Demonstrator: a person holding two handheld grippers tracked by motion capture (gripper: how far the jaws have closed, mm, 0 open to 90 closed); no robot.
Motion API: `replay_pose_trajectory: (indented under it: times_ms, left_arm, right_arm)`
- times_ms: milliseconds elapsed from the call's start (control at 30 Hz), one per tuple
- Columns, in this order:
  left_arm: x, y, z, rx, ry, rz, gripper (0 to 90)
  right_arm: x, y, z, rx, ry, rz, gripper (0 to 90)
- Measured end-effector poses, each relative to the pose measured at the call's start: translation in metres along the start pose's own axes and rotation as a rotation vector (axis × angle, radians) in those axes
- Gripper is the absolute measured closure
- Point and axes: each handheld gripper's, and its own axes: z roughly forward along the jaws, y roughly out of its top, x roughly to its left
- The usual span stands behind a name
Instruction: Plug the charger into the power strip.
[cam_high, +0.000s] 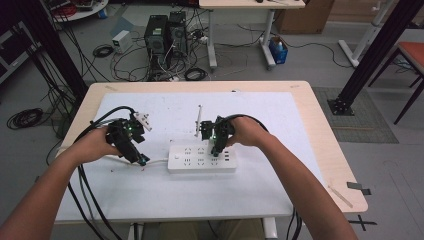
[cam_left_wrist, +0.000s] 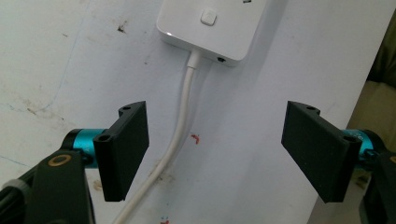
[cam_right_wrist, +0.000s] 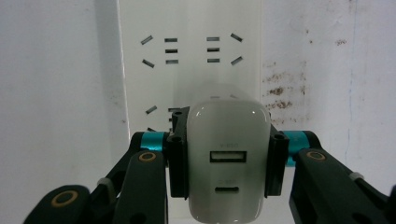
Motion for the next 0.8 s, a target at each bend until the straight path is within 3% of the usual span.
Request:
replay_pose_trajectory:
  times_ms: [233, 567, 633, 800]
  left_arm:
    - [0.0001, -0.002, 0.0007, 0.002, -0.001, -0.001, 23.4]
    - [-0.0006, -0.0023, 0.0015, 0.003, -0.005, 0.004, 23.4]
    - [-0.0008, -0.0028, 0.0024, 0.006, -0.005, -0.006, 23.4]
    - [-0.0008, -0.0027, 0.0023, 0.003, -0.008, -0.009, 23.4]
  right_arm:
    - [0.0004, 0.006, 0.0014, 0.027, -0.002, 0.014, 62.4]
    - [0.0061, 0.0034, 0.0096, 0.008, -0.039, 0.01, 62.5]
    - [0.003, -0.0009, 0.0091, -0.018, -0.019, 0.03, 62.4]
    - [-0.0032, 0.0001, 0.0095, -0.014, 0.024, 0.033, 62.5]
